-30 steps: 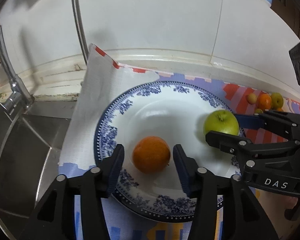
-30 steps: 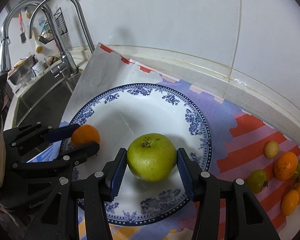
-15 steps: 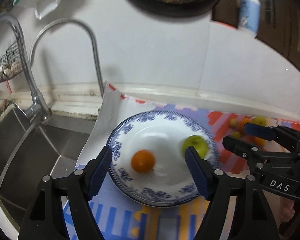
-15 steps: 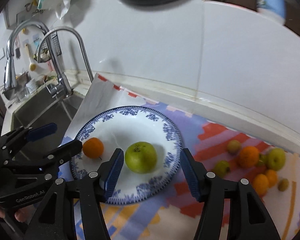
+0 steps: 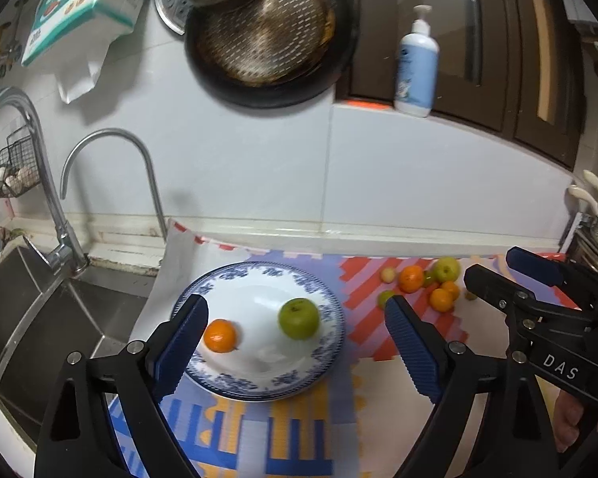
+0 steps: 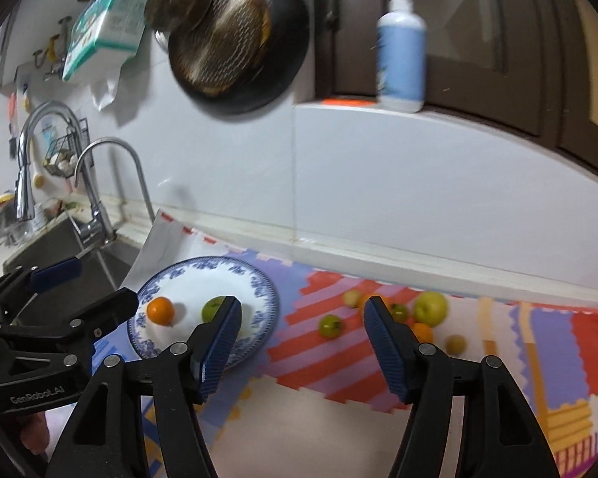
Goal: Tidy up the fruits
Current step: 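Open both grippers to release the fruits and lift away from the plate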
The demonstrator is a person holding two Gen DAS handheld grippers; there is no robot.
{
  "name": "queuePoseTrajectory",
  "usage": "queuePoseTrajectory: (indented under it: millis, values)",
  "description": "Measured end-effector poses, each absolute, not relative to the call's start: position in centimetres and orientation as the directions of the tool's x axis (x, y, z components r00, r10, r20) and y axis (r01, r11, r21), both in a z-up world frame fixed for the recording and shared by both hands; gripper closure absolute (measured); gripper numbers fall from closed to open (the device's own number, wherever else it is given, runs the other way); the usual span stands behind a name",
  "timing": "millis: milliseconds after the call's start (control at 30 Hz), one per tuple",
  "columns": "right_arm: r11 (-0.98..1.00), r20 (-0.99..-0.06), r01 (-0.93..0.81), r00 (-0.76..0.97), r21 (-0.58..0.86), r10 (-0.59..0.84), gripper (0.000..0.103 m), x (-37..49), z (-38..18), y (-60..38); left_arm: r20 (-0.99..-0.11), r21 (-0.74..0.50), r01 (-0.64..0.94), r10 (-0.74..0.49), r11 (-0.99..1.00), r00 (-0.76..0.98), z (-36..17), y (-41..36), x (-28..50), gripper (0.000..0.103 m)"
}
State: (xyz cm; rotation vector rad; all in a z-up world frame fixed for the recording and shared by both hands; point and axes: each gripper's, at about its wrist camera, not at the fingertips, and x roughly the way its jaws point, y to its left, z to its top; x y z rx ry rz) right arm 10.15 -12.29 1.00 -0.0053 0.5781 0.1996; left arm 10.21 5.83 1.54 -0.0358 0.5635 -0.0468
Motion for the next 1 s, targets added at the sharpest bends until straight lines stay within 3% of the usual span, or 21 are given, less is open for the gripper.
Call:
queuePoseTrajectory:
  millis: [600,1000]
  values:
    - [0.991,-0.525,-0.115,0.840,0.072,0.136,0.038,6.7,0.5,-19.1,-0.526,-0.039,0.044,-0.058,0.998,0.849,1.6,-0.5,8.6,0.012]
    - [0.994,-0.540,0.039,0.841,0.098,0.021,0.038,6.6,-0.4,-18.6,-0.529,-0.010,0.213,-0.186,0.977,0.828,0.6,0.4,10.6,0.012]
